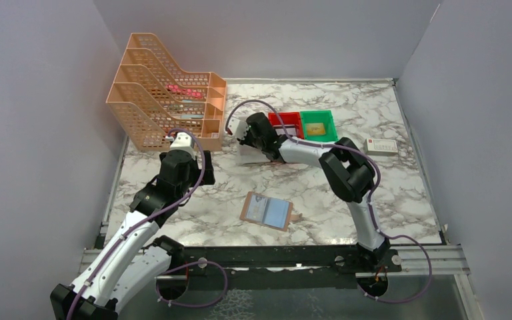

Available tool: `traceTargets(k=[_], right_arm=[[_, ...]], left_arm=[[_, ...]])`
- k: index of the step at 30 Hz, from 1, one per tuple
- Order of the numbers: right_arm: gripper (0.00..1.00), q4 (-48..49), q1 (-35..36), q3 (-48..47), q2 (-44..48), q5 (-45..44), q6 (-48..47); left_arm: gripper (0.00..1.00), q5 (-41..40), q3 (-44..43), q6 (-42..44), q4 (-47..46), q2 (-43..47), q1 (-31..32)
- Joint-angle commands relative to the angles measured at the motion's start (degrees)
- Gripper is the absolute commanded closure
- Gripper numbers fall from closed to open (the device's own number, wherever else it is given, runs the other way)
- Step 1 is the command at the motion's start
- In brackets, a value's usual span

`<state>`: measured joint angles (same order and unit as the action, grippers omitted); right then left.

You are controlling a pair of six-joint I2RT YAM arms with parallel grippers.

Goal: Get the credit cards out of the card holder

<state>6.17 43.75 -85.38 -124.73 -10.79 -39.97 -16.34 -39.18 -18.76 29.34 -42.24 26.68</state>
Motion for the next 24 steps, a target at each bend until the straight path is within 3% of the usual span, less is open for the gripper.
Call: traceTargets(k=[1, 8, 11, 13, 19, 24], right_arm=[[0.69, -0.73, -0.42, -1.41, 2.87, 1.4, 3.66], [0.68, 0.35, -0.73, 1.94, 12.16, 1.37, 19.17], [0.62, -2.02, -0.68, 6.61, 19.41, 2.26, 32.23], [0.52, -5.48, -0.68, 10.39, 24.02, 4.47, 42.76], [0.54, -12.7, -0.68, 22.9, 32.44, 23.07, 64.2], [0.55, -0.08, -0.68, 39.75, 39.43, 36.37, 79.93]], left_arm=[[0.01, 0.82, -0.2, 0.83, -0.3, 0.03, -0.22], [0.01, 1.34, -0.32, 0.92, -0.3, -0.74, -0.22], [0.01, 1.72, -0.29, 0.86, -0.33, -0.96, -0.22], [0.01, 2.1, -0.31, 0.83, -0.36, -1.28, -0.22], [0.01, 6.09, -0.61, 0.57, -0.75, -3.35, -0.22], [0.01, 16.37, 1.01, -2.31, -4.83, -4.31, -0.2]])
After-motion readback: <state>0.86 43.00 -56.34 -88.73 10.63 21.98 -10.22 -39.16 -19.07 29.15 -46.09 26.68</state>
